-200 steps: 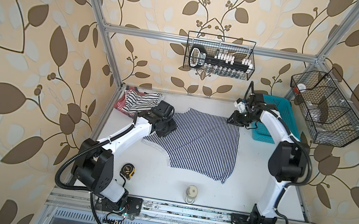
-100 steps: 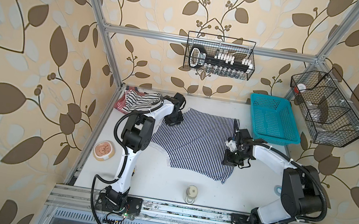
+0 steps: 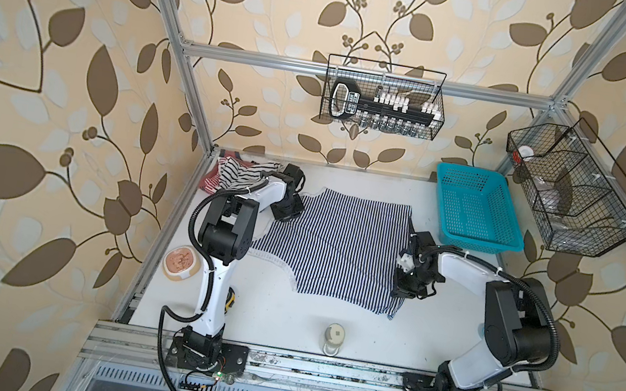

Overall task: Fold and stack tank tops
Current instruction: Smooth out the tank top at the center of the table.

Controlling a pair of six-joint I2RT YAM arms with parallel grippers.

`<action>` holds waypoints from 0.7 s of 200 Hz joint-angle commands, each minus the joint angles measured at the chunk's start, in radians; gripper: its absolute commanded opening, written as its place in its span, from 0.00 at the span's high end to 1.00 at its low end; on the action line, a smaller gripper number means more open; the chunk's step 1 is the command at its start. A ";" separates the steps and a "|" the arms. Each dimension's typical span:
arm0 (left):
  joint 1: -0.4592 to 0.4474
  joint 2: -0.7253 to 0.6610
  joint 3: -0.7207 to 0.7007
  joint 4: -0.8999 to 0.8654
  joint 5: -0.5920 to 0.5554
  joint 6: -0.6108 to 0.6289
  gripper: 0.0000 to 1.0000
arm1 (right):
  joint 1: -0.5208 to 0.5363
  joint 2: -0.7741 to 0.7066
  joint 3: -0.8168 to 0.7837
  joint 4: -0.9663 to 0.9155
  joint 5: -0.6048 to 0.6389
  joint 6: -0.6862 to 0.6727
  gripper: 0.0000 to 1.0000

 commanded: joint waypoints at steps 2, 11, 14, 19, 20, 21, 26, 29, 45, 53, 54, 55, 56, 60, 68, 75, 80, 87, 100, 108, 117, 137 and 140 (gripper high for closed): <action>0.014 0.036 -0.077 -0.063 -0.033 -0.043 0.75 | -0.041 0.044 -0.014 -0.038 0.150 -0.035 0.92; 0.014 0.032 -0.077 -0.072 -0.033 -0.051 0.76 | -0.056 0.037 -0.014 -0.041 0.155 -0.037 0.92; 0.014 0.030 -0.076 -0.074 -0.033 -0.051 0.75 | -0.062 0.035 -0.013 -0.041 0.152 -0.039 0.92; 0.014 0.024 -0.077 -0.075 -0.033 -0.051 0.76 | -0.073 0.032 -0.011 -0.041 0.145 -0.043 0.92; 0.014 0.022 -0.076 -0.075 -0.034 -0.052 0.76 | -0.074 0.032 -0.010 -0.041 0.144 -0.043 0.92; 0.014 0.021 -0.077 -0.075 -0.034 -0.052 0.76 | -0.075 0.031 -0.011 -0.042 0.142 -0.044 0.92; 0.014 0.015 -0.079 -0.073 -0.034 -0.051 0.75 | -0.082 0.029 -0.008 -0.044 0.131 -0.048 0.91; 0.014 0.011 -0.079 -0.073 -0.034 -0.051 0.75 | -0.082 0.028 -0.004 -0.044 0.127 -0.050 0.90; 0.014 -0.007 -0.068 -0.087 -0.031 -0.051 0.75 | -0.074 0.025 0.020 -0.057 0.095 -0.067 0.87; 0.014 -0.019 -0.064 -0.091 -0.023 -0.051 0.75 | -0.061 0.023 0.036 -0.062 0.070 -0.079 0.86; 0.014 -0.020 -0.064 -0.091 -0.022 -0.051 0.75 | -0.060 0.022 0.037 -0.063 0.068 -0.080 0.86; 0.014 -0.022 -0.063 -0.091 -0.021 -0.051 0.75 | -0.058 0.022 0.038 -0.063 0.064 -0.081 0.86; 0.014 -0.025 -0.062 -0.090 -0.019 -0.051 0.75 | -0.057 0.021 0.040 -0.063 0.063 -0.082 0.85; 0.014 -0.032 -0.061 -0.088 -0.013 -0.051 0.74 | -0.050 0.019 0.048 -0.063 0.047 -0.087 0.85; 0.014 -0.053 -0.059 -0.083 0.000 -0.053 0.74 | -0.036 0.010 0.062 -0.064 0.021 -0.094 0.83; 0.013 -0.076 -0.055 -0.079 0.015 -0.052 0.73 | -0.026 -0.005 0.075 -0.064 0.003 -0.097 0.82; 0.013 -0.092 -0.049 -0.078 0.022 -0.051 0.72 | -0.020 -0.018 0.083 -0.063 -0.011 -0.096 0.80; 0.009 -0.118 -0.037 -0.081 0.027 -0.049 0.71 | -0.016 -0.040 0.095 -0.063 -0.026 -0.095 0.78; 0.001 -0.170 -0.009 -0.095 0.029 -0.034 0.68 | -0.014 -0.095 0.111 -0.065 -0.038 -0.086 0.75; -0.005 -0.205 0.011 -0.107 0.027 -0.022 0.66 | -0.015 -0.134 0.122 -0.075 -0.029 -0.080 0.73; -0.013 -0.247 0.032 -0.123 0.024 -0.007 0.63 | -0.017 -0.176 0.129 -0.093 -0.013 -0.072 0.71; -0.032 -0.340 0.053 -0.174 0.013 0.038 0.57 | -0.014 -0.261 0.128 -0.154 0.046 -0.048 0.69; -0.034 -0.352 0.052 -0.184 0.011 0.045 0.56 | -0.011 -0.269 0.126 -0.164 0.058 -0.043 0.69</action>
